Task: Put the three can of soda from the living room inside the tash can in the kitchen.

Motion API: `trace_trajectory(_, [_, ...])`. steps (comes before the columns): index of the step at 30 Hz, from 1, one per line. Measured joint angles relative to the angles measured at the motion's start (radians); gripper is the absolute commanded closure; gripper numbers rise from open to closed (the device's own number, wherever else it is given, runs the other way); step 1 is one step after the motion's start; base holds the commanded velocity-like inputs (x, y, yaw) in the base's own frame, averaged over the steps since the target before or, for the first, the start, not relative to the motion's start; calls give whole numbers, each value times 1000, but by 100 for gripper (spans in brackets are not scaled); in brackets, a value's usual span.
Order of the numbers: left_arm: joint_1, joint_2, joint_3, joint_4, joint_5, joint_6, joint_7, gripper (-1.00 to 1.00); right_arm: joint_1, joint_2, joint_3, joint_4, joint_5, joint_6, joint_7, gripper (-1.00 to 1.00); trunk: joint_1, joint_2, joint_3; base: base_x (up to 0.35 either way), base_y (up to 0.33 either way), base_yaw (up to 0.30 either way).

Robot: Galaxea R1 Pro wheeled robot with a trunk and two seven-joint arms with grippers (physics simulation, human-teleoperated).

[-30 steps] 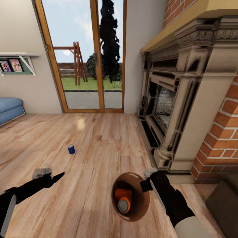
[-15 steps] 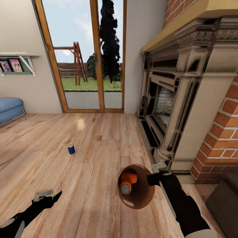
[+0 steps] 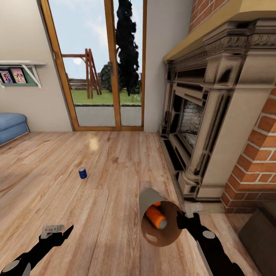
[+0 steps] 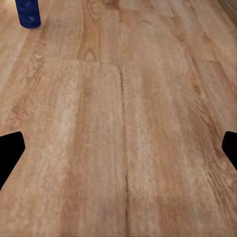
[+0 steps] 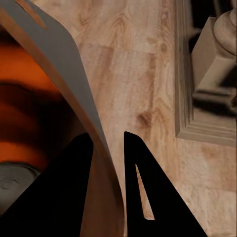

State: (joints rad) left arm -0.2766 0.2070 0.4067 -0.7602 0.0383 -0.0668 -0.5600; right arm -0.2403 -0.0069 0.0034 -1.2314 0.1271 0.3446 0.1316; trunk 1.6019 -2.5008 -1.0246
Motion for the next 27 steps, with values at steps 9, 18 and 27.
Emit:
trace_trajectory(9, [-1, -3, 0, 39, -1, -1, 21, -100, 26, 1, -5, 58, -4, -77, 4, 100, 0, 0, 0, 189, 0, 0])
trace_trajectory(18, [-1, -3, 0, 57, 0, -1, 27, -100, 27, 1, -6, 76, -4, -86, 5, 100, 0, 0, 0, 317, 0, 0])
trace_trajectory(27, [0, -3, 0, 59, 0, -2, 29, -100, 28, -1, -7, 106, -4, -90, 5, 100, 0, 0, 0, 324, 0, 0])
